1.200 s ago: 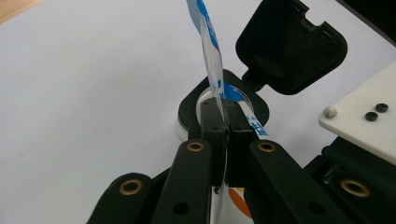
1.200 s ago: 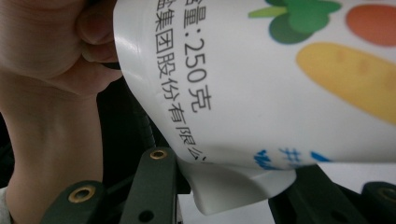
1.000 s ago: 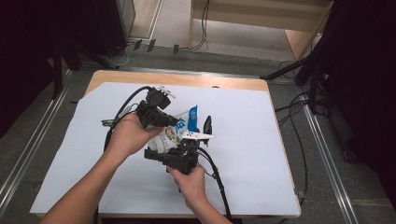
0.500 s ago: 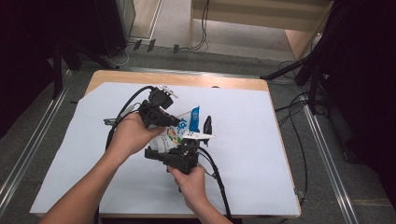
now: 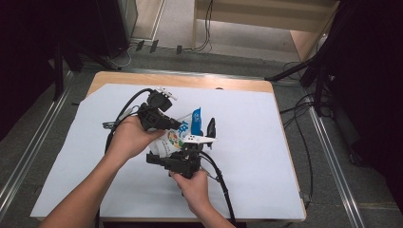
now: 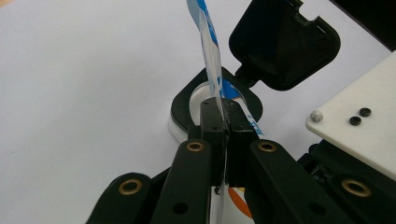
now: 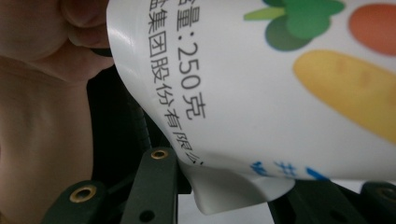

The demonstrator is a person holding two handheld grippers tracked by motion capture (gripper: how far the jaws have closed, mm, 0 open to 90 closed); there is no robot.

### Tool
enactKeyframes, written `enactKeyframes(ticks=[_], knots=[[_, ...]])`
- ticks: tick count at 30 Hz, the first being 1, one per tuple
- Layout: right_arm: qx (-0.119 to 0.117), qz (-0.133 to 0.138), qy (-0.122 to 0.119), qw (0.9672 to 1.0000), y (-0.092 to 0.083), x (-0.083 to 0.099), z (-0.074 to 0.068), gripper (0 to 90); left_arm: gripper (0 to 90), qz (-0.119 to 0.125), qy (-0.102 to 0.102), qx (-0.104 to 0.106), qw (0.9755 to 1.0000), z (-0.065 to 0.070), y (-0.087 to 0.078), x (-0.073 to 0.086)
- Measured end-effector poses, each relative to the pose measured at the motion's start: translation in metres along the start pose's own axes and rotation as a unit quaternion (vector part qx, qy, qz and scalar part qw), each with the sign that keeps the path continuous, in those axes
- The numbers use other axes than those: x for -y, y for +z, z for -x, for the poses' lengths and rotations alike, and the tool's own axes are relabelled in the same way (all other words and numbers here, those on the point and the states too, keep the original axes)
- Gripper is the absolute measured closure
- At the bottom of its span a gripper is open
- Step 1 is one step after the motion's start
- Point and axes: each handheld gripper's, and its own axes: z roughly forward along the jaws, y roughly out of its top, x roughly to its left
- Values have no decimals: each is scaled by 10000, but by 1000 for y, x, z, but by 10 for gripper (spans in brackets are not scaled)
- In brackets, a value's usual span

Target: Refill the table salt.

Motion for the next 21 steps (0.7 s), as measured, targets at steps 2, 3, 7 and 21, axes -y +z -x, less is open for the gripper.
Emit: enactKeyframes(ticks=[2, 3, 7, 21], knots=[[69, -39, -69, 9999, 2, 1, 0, 714, 900, 67, -62, 37, 10000, -1, 0, 4], [97, -63, -93, 9999, 3, 2, 0, 711, 900, 81, -34, 60, 9999, -3, 0, 5], [253, -166, -198, 9993, 5, 4, 0, 706, 896, 154, -71, 131, 9998, -7, 0, 11], [556, -156, -101, 9983, 2, 17, 11, 705, 880, 289, -32, 388, 9988, -15, 1, 24]])
